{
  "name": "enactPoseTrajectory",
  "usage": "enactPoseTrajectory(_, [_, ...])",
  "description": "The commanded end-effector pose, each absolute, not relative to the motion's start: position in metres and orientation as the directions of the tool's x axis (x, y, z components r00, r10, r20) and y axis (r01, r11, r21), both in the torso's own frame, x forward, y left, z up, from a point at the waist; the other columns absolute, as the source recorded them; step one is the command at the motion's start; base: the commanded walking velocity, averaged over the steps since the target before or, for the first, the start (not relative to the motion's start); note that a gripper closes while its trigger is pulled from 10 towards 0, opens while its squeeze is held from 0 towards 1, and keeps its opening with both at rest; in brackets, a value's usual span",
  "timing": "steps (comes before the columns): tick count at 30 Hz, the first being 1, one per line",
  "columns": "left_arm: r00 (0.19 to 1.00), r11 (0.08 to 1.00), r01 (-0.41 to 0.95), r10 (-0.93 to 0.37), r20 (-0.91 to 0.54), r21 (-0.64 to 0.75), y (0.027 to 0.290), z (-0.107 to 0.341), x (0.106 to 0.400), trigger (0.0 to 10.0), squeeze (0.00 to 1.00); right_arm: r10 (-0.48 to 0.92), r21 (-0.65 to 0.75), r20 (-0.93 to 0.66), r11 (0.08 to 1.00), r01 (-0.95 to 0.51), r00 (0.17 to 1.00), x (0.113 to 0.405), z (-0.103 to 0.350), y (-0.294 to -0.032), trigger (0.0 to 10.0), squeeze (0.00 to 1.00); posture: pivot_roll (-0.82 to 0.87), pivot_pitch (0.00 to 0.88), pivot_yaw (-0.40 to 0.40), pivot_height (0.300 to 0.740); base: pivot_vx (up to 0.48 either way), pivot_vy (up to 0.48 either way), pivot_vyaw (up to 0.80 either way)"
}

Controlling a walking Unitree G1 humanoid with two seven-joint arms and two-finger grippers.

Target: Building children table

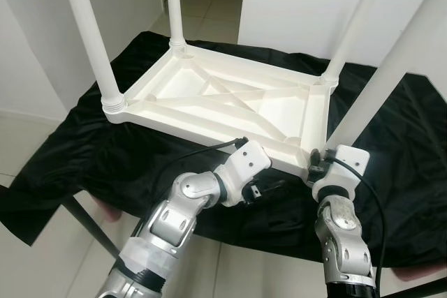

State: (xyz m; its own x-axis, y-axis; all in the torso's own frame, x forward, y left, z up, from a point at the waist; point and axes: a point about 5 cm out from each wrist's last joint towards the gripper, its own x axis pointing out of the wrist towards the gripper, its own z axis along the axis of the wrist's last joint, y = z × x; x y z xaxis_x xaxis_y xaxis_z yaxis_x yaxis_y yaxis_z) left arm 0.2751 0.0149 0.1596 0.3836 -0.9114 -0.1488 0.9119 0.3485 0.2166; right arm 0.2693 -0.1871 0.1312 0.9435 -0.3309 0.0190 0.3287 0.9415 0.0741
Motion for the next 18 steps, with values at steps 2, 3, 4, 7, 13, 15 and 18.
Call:
enactPoseTrajectory(2, [0.328, 0.29, 0.927, -0.935, -0.139, 0.236, 0.014, 0.164, 0.271, 10.0, 0.0, -0.309, 0.084, -0.016, 0.947, 0.309, 0.951, 0.261, 0.123, -0.196, 10.0, 1.0, -0.16, 0.02, -0.016, 0.74, 0.0, 0.0, 0.0])
enactPoseTrajectory(3, [0.328, 0.29, 0.927, -0.935, -0.139, 0.236, 0.014, 0.164, 0.271, 10.0, 0.0, -0.309, 0.084, -0.016, 0.947, 0.309, 0.951, 0.261, 0.123, -0.196, 10.0, 1.0, -0.16, 0.02, -0.016, 0.74, 0.0, 0.0, 0.0])
enactPoseTrajectory(4, [0.324, 0.287, 0.928, -0.936, -0.137, 0.237, 0.013, 0.165, 0.271, 10.0, 0.0, -0.286, 0.082, -0.004, 0.955, 0.285, 0.958, 0.261, 0.124, -0.203, 10.0, 1.0, -0.15, 0.016, -0.026, 0.74, 0.0, 0.0, 0.0])
enactPoseTrajectory(7, [0.325, 0.289, 0.928, -0.936, -0.134, 0.237, 0.013, 0.166, 0.271, 10.0, 0.0, -0.233, 0.063, 0.004, 0.971, 0.232, 0.973, 0.263, 0.126, -0.211, 10.0, 1.0, -0.14, 0.012, -0.036, 0.74, 0.0, 0.0, 0.0])
enactPoseTrajectory(13, [0.339, 0.304, 0.922, -0.933, -0.121, 0.239, 0.016, 0.168, 0.268, 10.0, 0.0, 0.023, 0.027, -0.012, 0.999, -0.023, 1.0, 0.273, 0.128, -0.228, 10.0, 0.0, -0.09, 0.006, -0.076, 0.74, 0.0, 0.0, 0.0])
enactPoseTrajectory(15, [0.367, 0.334, 0.91, -0.925, -0.102, 0.245, 0.019, 0.171, 0.269, 10.0, 0.0, 0.197, -0.019, -0.026, 0.98, -0.198, 0.98, 0.283, 0.135, -0.238, 10.0, 0.0, -0.07, 0.0, -0.092, 0.74, 0.0, 0.0, 0.0])
enactPoseTrajectory(18, [0.397, 0.367, 0.898, -0.914, -0.084, 0.245, 0.023, 0.172, 0.271, 10.0, 0.0, 0.328, -0.057, -0.042, 0.942, -0.33, 0.944, 0.292, 0.142, -0.245, 10.0, 0.0, -0.06, 0.0, -0.099, 0.74, 0.0, 0.0, 0.0])
